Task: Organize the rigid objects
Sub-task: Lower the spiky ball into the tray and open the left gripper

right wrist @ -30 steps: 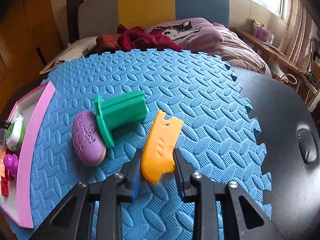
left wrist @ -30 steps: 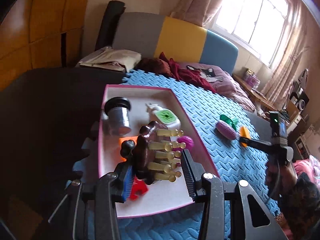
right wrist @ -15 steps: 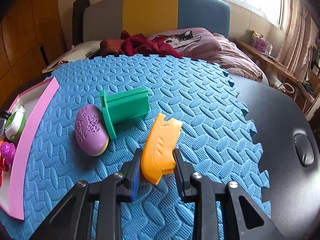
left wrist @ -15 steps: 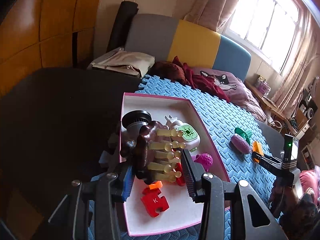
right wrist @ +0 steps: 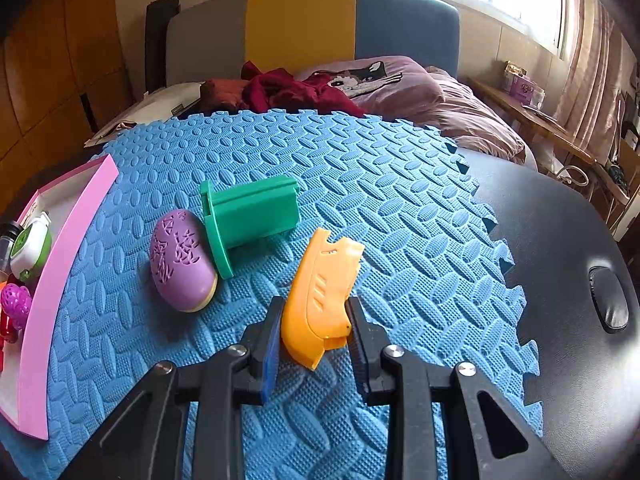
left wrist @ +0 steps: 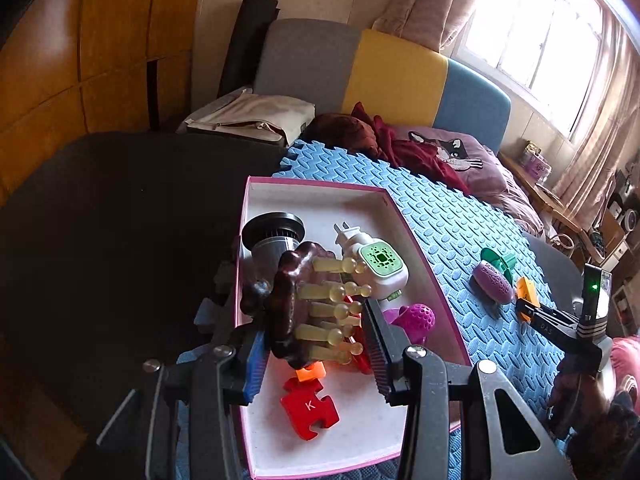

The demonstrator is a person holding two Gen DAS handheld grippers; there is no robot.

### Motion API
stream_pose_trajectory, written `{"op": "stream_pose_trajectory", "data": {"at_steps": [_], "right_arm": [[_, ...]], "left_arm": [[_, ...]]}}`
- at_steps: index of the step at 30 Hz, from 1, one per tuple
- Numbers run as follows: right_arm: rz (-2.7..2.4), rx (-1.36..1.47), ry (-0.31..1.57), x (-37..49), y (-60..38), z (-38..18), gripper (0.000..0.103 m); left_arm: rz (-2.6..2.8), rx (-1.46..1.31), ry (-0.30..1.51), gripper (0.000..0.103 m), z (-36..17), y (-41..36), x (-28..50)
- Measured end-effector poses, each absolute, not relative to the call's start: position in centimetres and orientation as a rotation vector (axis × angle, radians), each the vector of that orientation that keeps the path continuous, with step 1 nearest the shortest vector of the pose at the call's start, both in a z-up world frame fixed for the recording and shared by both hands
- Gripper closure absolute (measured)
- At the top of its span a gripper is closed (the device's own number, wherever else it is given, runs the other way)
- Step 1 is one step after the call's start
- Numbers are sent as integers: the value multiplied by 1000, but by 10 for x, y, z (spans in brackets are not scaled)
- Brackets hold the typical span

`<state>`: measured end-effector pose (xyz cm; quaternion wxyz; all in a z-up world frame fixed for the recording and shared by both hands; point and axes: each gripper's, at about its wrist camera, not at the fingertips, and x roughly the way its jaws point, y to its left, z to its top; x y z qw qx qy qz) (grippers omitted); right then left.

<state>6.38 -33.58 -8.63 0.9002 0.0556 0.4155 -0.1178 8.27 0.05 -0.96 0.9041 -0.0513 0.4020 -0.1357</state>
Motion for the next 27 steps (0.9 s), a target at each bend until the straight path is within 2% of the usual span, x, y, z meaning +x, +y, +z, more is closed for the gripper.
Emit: {"op": "stream_pose_trajectory", "data": {"at_steps": [13,20,27], "right_arm": [[-240,123,858,64,-336,-86,74],[-234,135,854,63,-338,-87,74],[-229,149,851,63,-339,-87,74]], "left_arm": [[-316,-163,894,59,-21,-1,95],[-396,-305,958,59,-28,2,123],[-382,-223,980,59,-39,-18,148]]}}
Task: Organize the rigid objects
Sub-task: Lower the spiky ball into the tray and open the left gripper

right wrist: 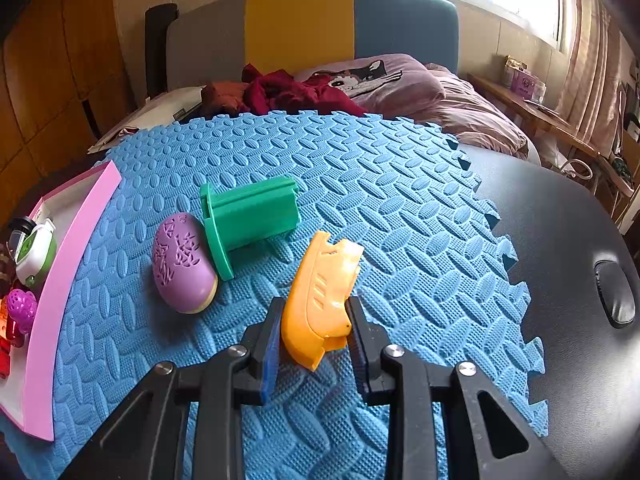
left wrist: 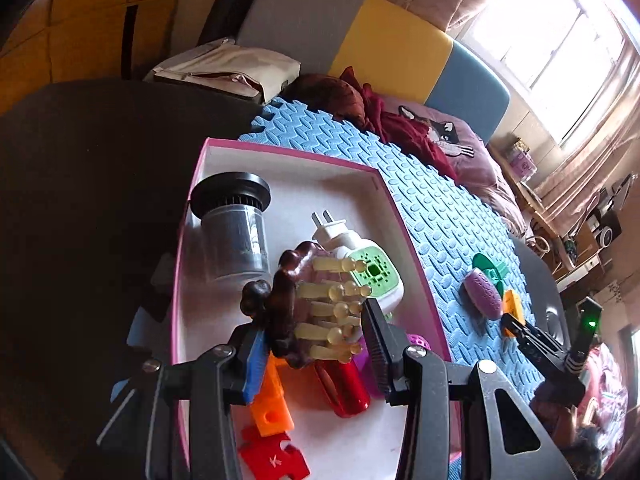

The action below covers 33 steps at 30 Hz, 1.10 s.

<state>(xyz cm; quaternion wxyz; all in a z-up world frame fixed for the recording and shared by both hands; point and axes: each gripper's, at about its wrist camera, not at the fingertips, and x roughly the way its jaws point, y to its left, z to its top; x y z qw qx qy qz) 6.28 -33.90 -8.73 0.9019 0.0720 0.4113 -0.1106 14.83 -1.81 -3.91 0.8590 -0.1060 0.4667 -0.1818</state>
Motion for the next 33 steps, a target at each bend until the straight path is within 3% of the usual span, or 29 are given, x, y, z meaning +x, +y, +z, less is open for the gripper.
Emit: {"op": "stream_pose_trajectory", "data": {"at_steps": [7,9,11,13,33], "right_arm": [[-226,154,849,63,-340,-87,73],[-225,155,849,63,-340,-87,73],[-225,157,849,62,-340,-87,73],[-226,156,849,63,-340,-87,73],[-229,150,851,63,-338,-88,73]], "left_arm": [[-366,-173,984,59,-48,-34,172],[-355,-185,990,55,-53,-33,176],[-339,-194,983,44,-53,-30,176],[-339,-205,965,42,-50,-27,172],[-200,-98,872,41,-23,-16,104]]}}
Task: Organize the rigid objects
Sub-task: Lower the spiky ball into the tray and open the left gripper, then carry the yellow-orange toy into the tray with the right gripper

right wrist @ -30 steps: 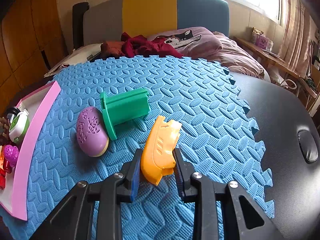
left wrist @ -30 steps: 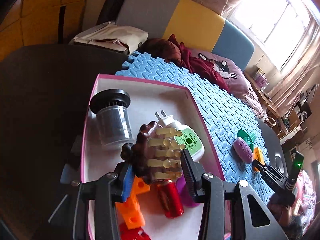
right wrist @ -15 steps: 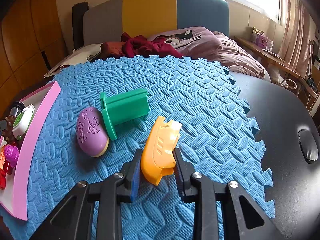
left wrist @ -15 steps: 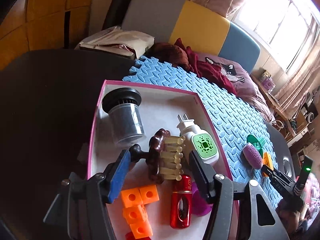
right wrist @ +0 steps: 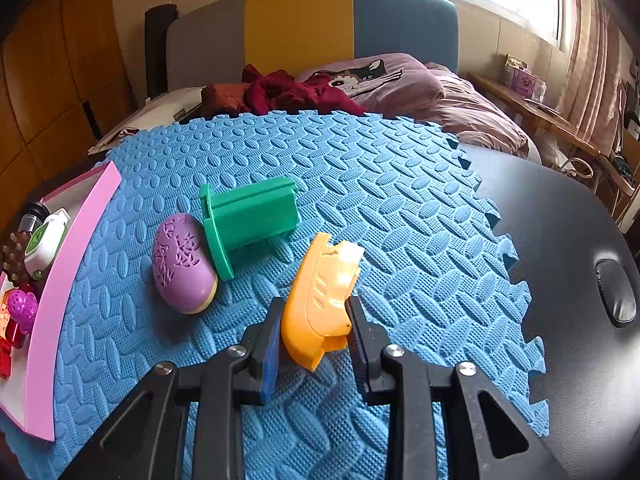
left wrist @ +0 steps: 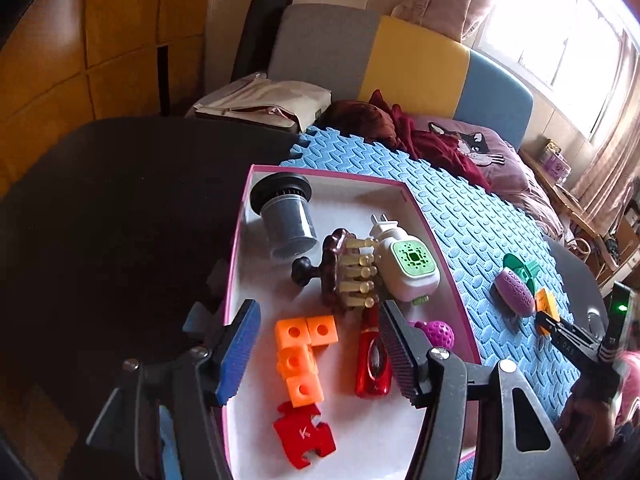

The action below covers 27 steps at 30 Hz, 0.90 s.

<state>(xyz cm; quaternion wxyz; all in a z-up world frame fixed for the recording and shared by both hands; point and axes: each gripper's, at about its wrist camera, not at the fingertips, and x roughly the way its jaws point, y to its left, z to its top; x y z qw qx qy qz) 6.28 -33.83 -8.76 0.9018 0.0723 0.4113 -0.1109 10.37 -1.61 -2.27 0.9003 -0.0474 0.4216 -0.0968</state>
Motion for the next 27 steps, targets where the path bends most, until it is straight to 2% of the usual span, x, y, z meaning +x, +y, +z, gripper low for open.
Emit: {"op": "stream_pose_trajectory", "data": {"at_steps": [27], "right_arm": [[-256,136,864,52,-332,-85,74]], "left_arm": [[-143,-34,817,39,-5,1,31]]}}
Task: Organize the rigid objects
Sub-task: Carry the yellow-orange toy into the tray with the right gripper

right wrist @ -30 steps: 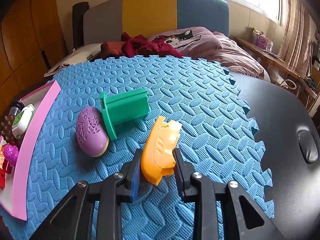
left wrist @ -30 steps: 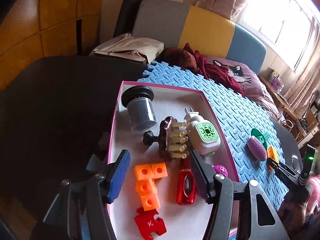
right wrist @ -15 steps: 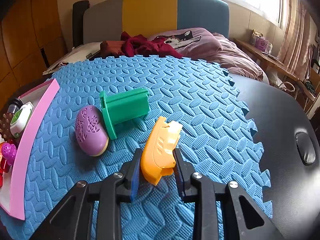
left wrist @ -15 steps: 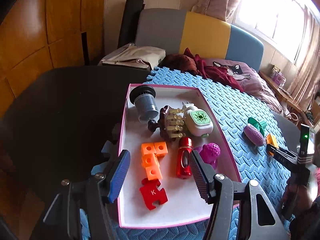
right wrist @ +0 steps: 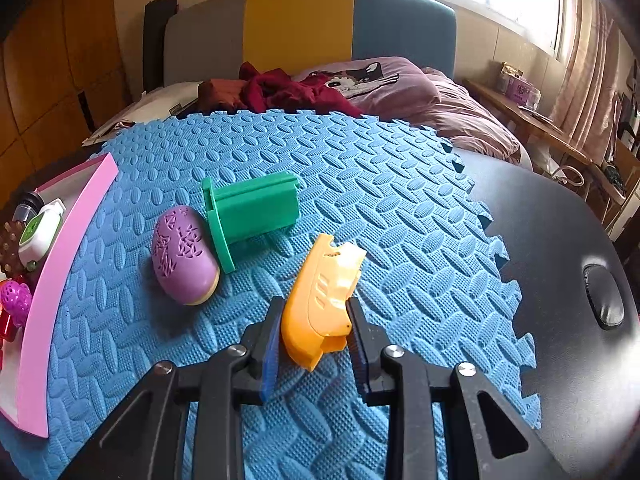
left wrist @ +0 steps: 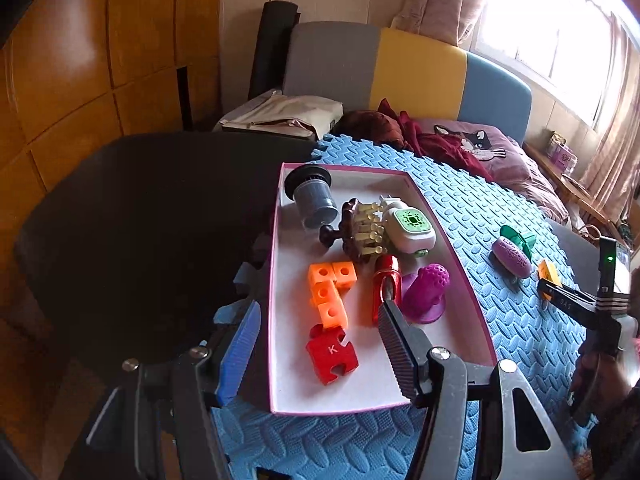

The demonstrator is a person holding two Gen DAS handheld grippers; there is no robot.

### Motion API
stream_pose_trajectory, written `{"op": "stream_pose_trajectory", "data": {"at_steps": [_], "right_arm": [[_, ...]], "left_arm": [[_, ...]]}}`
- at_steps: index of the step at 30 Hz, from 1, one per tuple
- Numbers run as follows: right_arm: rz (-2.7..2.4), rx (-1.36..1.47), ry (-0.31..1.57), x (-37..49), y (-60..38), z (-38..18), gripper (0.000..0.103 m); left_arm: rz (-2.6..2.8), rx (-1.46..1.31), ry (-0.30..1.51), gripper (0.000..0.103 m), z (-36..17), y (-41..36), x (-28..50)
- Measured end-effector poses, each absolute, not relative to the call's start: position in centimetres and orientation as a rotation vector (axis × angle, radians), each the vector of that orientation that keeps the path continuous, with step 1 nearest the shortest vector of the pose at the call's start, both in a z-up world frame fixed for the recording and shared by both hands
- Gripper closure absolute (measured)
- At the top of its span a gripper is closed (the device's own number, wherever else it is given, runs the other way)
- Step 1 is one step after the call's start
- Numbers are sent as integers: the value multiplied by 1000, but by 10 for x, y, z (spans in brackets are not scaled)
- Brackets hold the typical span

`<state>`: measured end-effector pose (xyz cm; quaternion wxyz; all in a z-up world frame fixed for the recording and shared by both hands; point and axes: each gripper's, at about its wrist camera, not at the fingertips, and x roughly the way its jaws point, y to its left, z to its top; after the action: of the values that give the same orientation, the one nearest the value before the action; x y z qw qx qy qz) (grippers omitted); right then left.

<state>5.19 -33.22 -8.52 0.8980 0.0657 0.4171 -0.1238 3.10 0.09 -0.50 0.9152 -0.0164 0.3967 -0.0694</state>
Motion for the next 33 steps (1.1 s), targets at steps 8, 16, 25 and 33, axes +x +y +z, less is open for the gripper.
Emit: {"op": "stream_pose_trajectory", "data": {"at_steps": [8,16,25,33], "right_arm": [[-178,208,809,11,-306,-64,74],[65,151,760,5,-216,-37,74],[316,1,789,15,-122,-42,74],[376,-84,858,30,-96,-66,74]], "left_arm": [[-106,-85,823,37,-9,24,19],[-51,-161,820,33,-15,56,16],[10,-178,799,22,-16,69,20],[17,-164,823,22,-20,69,27]]}}
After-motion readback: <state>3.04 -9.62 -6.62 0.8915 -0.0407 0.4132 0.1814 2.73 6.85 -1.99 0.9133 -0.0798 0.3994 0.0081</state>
